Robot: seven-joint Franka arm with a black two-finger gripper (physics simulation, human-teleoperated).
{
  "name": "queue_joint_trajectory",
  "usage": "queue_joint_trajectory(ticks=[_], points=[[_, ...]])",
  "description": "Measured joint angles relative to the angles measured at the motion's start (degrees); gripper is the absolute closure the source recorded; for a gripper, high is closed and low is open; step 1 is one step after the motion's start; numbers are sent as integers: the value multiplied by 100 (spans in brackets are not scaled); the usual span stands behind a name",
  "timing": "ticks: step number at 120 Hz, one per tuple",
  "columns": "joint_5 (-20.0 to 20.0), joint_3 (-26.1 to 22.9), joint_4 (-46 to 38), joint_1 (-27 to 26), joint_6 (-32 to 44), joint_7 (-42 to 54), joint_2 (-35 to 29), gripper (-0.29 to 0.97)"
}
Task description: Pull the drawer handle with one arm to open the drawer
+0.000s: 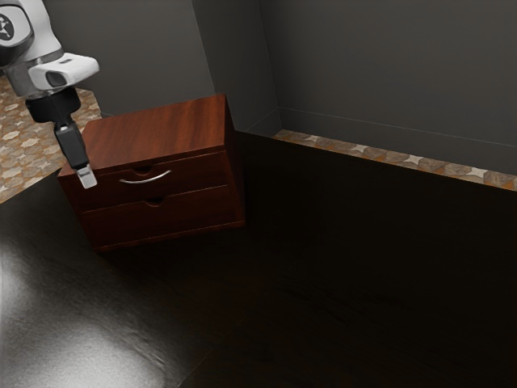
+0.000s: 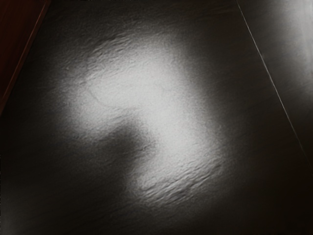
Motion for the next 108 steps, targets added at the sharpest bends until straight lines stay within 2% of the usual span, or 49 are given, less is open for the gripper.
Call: queue_joint_trajectory(ticks=[16,26,37,45,54,70,87,108], points=[[-6,-3,37,-11,21,227,-18,0],[-55,-55,918,-319,15,338,-1107,1],[-226,-78,772,-155,-28,437,-1360,0],[-254,16,505,-58,-69,502,-1216,0],[-44,74,342,68,-90,672,-865,0],[161,101,534,291,-53,918,123,0],[269,96,805,1282,99,1072,378,0],[429,14,1084,1272,263,1069,604,0]])
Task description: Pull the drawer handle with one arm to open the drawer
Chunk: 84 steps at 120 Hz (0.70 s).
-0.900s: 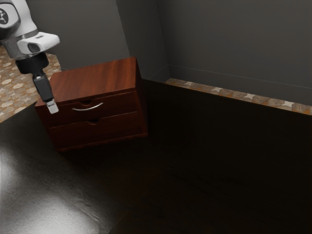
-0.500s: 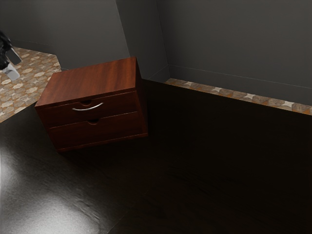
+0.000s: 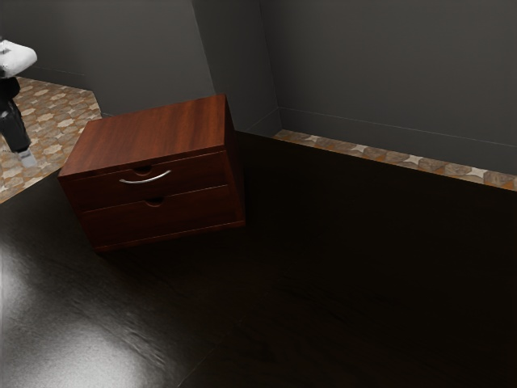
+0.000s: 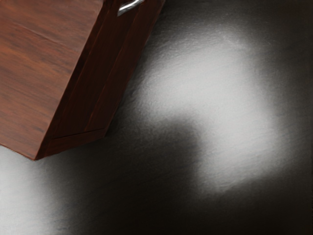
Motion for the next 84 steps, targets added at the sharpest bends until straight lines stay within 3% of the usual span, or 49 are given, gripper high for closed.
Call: queue_joint_trajectory(ticks=[27,38,46,56,84], points=[[-140,-144,-250,-490,82,76,228,0],[-68,-167,-532,-652,173,107,-114,0],[108,-404,-1696,-504,554,124,-1003,0],[376,-541,-2266,-212,972,146,-1410,0],[803,-579,-2303,75,1682,353,-923,0]])
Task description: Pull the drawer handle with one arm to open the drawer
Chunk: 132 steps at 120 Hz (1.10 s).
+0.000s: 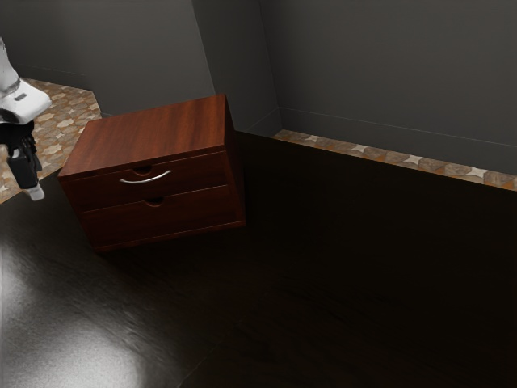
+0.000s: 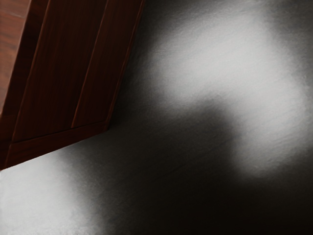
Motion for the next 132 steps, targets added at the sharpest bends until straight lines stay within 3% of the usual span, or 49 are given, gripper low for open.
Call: queue_joint_trajectory(ticks=[34,62,86,132], points=[[8,14,6,-1030,391,159,139,0],[-7,31,-10,-725,481,204,225,0],[-7,7,-6,-1067,507,217,222,0],[34,-21,-319,-1046,1052,180,403,0]])
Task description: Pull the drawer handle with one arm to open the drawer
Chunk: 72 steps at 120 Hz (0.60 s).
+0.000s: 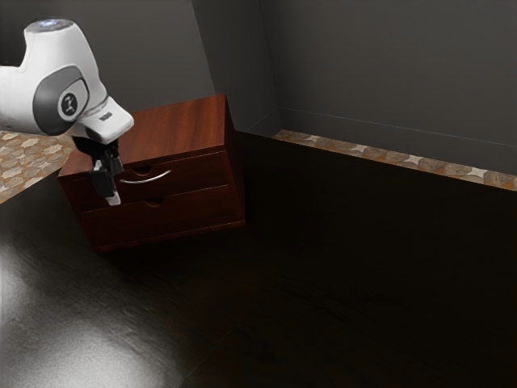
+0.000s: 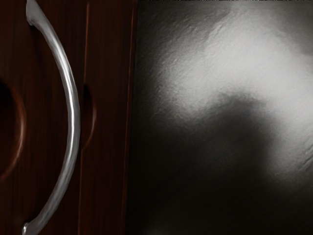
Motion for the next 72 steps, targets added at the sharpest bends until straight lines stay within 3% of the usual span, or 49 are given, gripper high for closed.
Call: queue_joint_trajectory(ticks=[72], points=[[-74,-32,-43,-186,657,-157,330,19]])
